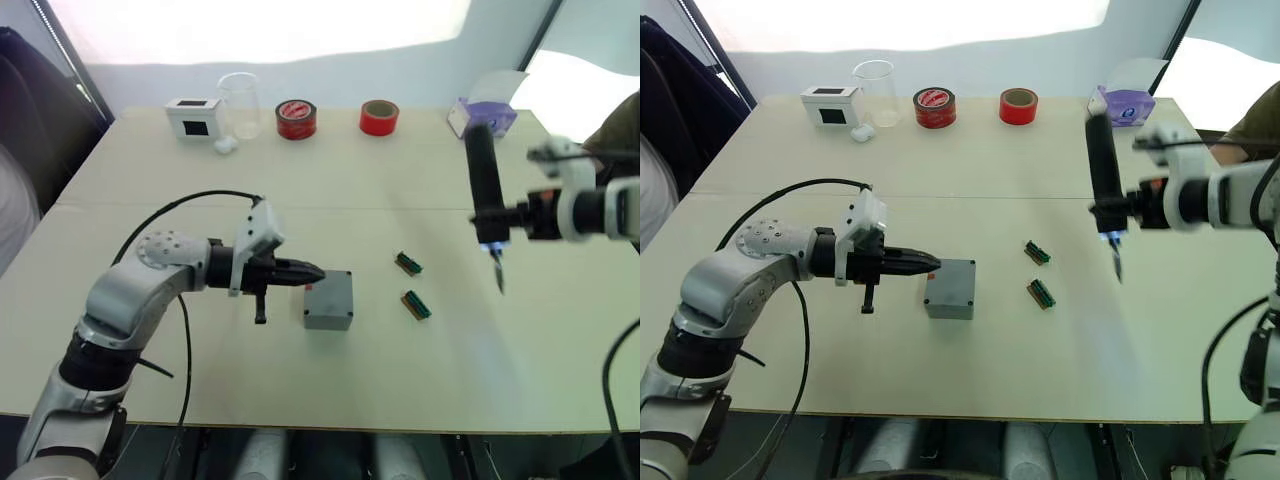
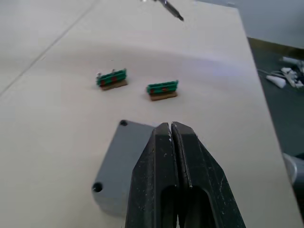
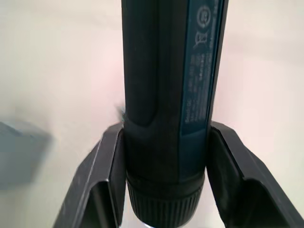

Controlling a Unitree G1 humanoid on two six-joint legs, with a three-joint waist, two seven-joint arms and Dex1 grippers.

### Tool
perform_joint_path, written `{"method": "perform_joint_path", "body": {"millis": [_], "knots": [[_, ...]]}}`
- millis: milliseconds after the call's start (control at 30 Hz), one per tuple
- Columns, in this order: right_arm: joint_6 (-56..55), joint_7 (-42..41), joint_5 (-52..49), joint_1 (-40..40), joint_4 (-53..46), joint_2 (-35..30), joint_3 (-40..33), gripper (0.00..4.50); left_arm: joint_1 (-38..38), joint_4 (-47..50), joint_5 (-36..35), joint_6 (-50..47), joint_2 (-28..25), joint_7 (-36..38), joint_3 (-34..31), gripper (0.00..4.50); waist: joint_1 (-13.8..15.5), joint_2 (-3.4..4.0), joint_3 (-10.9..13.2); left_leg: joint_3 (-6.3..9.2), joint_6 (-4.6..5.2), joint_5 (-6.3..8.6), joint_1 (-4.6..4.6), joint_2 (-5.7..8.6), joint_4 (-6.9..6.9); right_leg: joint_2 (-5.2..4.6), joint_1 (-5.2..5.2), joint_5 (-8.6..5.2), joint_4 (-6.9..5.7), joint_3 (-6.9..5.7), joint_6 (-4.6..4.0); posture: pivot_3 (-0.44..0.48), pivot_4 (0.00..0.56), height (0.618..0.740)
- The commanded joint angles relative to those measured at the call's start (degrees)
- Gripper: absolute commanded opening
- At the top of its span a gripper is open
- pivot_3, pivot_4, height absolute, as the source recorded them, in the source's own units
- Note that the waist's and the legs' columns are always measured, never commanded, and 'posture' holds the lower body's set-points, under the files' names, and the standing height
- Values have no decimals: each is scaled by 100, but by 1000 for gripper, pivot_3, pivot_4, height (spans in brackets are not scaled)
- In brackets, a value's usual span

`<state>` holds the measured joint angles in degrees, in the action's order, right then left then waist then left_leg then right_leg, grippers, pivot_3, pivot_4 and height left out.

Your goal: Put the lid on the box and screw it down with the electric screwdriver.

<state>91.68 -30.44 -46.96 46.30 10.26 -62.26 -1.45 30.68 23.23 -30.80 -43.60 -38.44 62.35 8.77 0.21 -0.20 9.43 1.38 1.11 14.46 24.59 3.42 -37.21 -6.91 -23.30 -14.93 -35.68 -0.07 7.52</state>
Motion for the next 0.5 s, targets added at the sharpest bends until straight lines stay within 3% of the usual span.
{"method": "perform_joint_path", "body": {"millis": [33, 133, 500], "knots": [[-291, -569, 379, -40, 340, -324, 467, 1762, -51, 385, -52, 70, -133, 104, 162, 0, -50, 19, 11, -1, 0, 0, -1, -1, 0, 1, 0, 0, -1, 0, 0, 0, 150, 740], [-482, -841, 693, -7, 612, -335, 872, 1762, -79, 454, -42, 87, -165, 70, 210, 0, -109, 46, 29, -4, 0, -1, 0, -2, -1, 4, -9, 0, -14, 2, 1, 0, 150, 740], [-837, -1582, 1490, -19, 1155, -252, 1653, 1762, -184, 555, -32, 23, -155, -194, 263, 0, -62, 42, 31, -3, -2, -2, -1, -5, -17, 12, -6, -1, -28, 1, 3, 0, 150, 740]]}}
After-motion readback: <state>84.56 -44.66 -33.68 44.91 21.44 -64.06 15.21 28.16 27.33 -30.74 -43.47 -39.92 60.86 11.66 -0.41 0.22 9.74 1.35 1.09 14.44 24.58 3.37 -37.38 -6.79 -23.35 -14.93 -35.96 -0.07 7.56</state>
